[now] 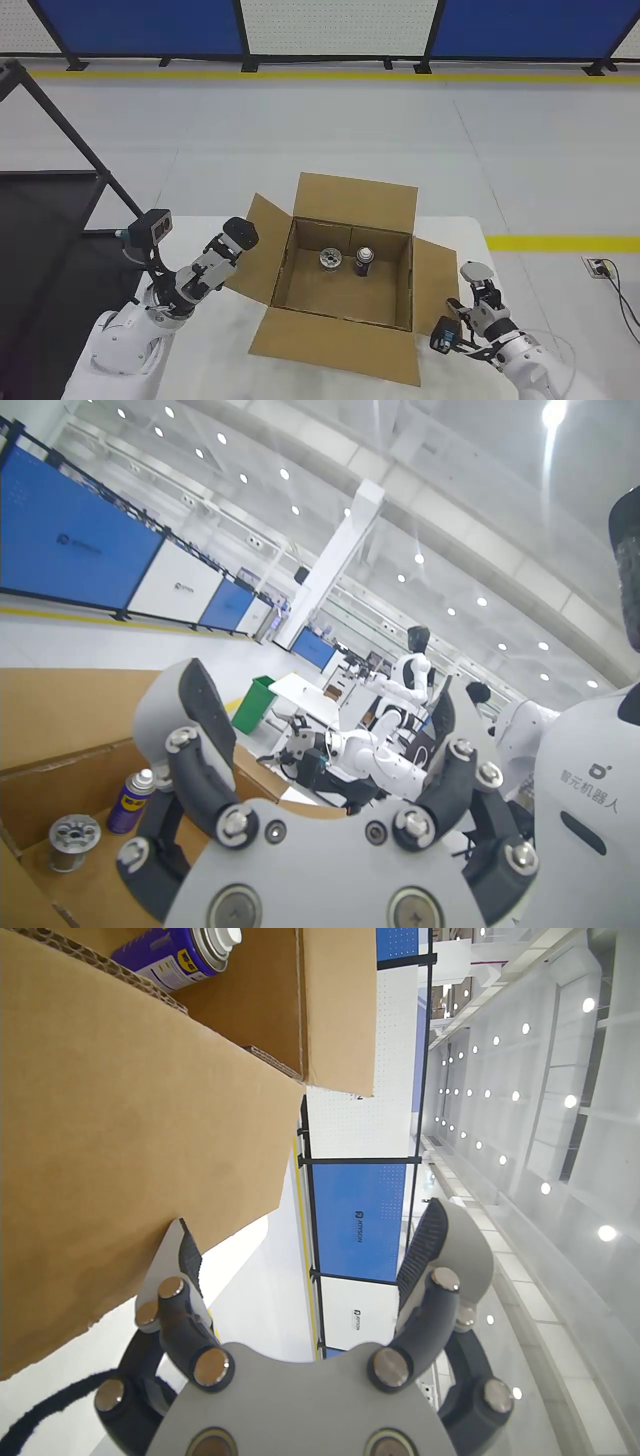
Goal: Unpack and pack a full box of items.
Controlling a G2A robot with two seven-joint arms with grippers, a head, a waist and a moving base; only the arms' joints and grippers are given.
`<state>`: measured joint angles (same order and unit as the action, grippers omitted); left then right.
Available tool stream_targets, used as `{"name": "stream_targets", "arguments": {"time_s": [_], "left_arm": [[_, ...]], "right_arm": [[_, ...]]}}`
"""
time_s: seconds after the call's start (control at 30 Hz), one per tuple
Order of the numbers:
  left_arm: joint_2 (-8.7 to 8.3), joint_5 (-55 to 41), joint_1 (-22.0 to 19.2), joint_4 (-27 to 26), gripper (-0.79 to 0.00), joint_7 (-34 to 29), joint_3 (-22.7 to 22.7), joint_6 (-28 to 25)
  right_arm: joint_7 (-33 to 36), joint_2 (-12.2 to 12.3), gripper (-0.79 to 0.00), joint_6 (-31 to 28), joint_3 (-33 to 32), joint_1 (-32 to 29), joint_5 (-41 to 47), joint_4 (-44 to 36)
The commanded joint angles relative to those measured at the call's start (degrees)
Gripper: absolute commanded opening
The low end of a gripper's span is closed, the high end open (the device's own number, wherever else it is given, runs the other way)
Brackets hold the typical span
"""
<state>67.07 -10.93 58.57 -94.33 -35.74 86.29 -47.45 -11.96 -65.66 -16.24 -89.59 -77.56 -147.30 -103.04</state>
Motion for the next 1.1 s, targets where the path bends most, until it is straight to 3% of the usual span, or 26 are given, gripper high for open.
{"name": "stream_targets", "arguments": {"time_s": [0.0, 0.43, 0.8, 1.07], "left_arm": [[-0.12, 2.8, 1.4, -0.2, 0.0, 2.5, 1.8, 0.2], [-0.13, 3.3, 1.7, -0.3, 0.0, 2.9, 2.1, 0.3], [0.14, 4.6, 3.8, -1.5, 0.0, 13.2, 3.8, 1.0], [-0.07, 3.1, 4.1, -1.4, 0.0, 13.2, 4.1, 1.0]], "right_arm": [[-1.2, 0.0, 0.0, -0.2, 0.4, 0.5, 1.1, 1.2], [-5.9, 0.4, 0.0, 1.6, 0.2, 0.3, 4.7, 2.9], [-5.9, 0.9, 0.0, -3.1, 1.5, 2.5, 3.4, 4.1], [-6.1, 1.4, 0.0, -4.1, 1.0, 3.1, 3.0, 3.0]]}}
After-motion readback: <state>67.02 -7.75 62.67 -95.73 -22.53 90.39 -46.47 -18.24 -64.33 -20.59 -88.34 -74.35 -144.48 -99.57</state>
